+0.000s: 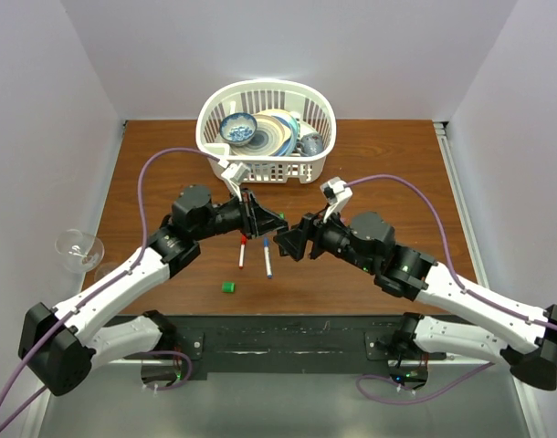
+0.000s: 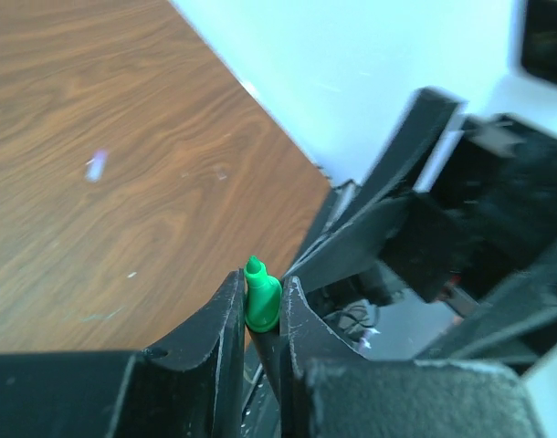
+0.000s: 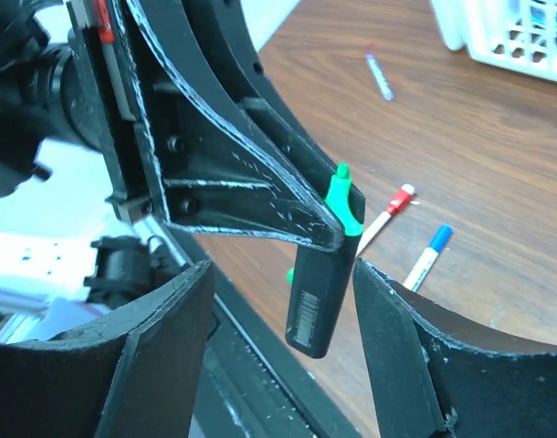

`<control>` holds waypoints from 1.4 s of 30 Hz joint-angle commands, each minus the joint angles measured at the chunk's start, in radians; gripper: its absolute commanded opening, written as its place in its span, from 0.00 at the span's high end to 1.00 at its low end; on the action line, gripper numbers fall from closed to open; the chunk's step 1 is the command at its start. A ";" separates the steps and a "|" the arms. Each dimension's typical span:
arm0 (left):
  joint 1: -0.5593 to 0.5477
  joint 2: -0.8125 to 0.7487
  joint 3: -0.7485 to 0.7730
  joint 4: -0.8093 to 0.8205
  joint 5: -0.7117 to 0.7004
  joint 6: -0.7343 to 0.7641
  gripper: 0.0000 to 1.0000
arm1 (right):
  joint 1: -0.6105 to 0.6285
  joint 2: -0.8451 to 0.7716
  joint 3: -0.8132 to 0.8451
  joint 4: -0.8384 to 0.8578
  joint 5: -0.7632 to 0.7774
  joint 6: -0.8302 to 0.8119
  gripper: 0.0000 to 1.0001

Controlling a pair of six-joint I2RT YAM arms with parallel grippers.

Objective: Insert the pens into the pen caps

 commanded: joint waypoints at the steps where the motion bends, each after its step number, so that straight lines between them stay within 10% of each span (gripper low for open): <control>1: 0.007 -0.035 0.025 0.186 0.166 -0.002 1.00 | -0.006 -0.056 -0.042 -0.011 -0.106 0.009 0.36; 8: 0.005 -0.049 0.000 0.297 0.233 -0.048 1.00 | -0.006 -0.111 -0.068 0.006 -0.150 0.028 0.36; 15: 0.007 -0.064 -0.058 0.460 0.283 -0.140 1.00 | -0.008 -0.139 -0.129 0.109 -0.193 0.080 0.63; 21: 0.005 -0.060 -0.077 0.527 0.308 -0.164 1.00 | -0.006 -0.162 -0.161 0.210 -0.242 0.099 0.66; 27: 0.005 -0.052 -0.075 0.535 0.317 -0.160 0.99 | -0.008 -0.151 -0.161 0.231 -0.249 0.106 1.00; 29: 0.007 -0.063 -0.066 0.468 0.291 -0.125 0.58 | -0.005 -0.154 -0.161 0.221 -0.227 0.111 1.00; 32: 0.007 -0.101 -0.040 0.307 0.204 -0.044 0.32 | -0.006 -0.167 -0.148 0.166 -0.155 0.112 1.00; 42: 0.007 -0.210 0.123 -0.458 -0.355 0.300 0.26 | -0.006 -0.280 -0.121 -0.109 0.148 0.126 1.00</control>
